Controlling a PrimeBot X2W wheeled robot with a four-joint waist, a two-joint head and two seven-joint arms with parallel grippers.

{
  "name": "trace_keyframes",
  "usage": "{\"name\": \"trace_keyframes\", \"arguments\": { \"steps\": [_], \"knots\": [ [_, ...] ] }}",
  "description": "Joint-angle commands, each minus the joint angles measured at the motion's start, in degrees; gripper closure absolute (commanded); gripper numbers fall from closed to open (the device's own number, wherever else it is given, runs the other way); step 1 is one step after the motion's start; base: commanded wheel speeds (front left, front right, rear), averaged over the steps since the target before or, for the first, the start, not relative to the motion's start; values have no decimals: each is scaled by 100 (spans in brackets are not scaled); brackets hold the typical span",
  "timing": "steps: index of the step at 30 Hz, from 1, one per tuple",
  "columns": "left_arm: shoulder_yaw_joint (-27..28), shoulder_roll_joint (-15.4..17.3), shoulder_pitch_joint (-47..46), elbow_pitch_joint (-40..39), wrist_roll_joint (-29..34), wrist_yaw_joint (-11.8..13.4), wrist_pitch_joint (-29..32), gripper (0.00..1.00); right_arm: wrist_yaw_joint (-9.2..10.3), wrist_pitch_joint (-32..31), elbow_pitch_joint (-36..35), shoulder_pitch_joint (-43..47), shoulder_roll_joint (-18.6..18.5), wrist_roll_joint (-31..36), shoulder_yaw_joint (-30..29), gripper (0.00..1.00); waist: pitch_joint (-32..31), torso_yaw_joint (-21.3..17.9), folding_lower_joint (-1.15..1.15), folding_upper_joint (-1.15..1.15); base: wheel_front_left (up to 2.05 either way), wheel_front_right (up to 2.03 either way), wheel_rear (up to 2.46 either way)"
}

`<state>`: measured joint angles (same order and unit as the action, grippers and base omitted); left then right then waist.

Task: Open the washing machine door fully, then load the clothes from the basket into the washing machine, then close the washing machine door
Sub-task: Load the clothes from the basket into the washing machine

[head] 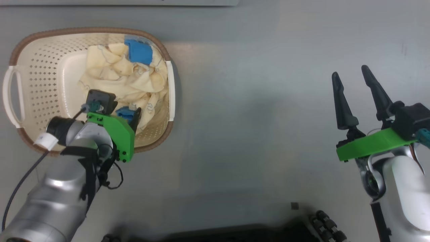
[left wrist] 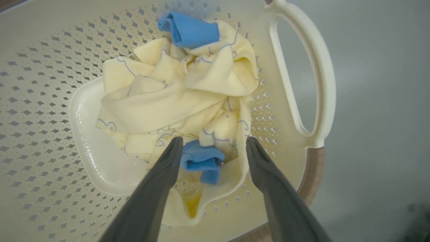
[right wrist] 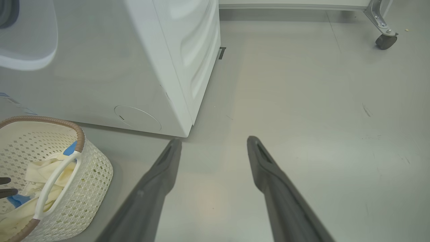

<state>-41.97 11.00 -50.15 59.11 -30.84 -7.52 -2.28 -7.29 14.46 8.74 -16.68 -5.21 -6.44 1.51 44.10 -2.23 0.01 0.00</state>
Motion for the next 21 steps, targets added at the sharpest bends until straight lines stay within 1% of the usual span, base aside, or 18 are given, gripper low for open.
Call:
{"name": "trace_keyframes", "arguments": {
  "steps": [1, 8, 12, 21],
  "knots": [
    [-3, 292, -198, -20, -194, 4, 3, 0, -20, 54, -207, -56, 21, 38, 104, 0, 314, -191, -1, 0, 0, 0, 0],
    [-528, 541, -671, 187, -465, 4, 202, 0, -20, 54, -239, -252, 121, 27, 213, 0, 626, -377, -1, 0, 0, 0, 0],
    [-707, 700, -966, 512, -565, 4, 383, 0, -20, 54, -255, -355, 169, -11, 296, 0, 790, -519, -1, 0, 0, 0, 0],
    [-1135, 799, -1343, 812, -622, 4, 474, 0, -20, 54, -315, -425, 218, -64, 346, 0, 1100, -768, -1, 0, 0, 0, 0]
  ]
}}
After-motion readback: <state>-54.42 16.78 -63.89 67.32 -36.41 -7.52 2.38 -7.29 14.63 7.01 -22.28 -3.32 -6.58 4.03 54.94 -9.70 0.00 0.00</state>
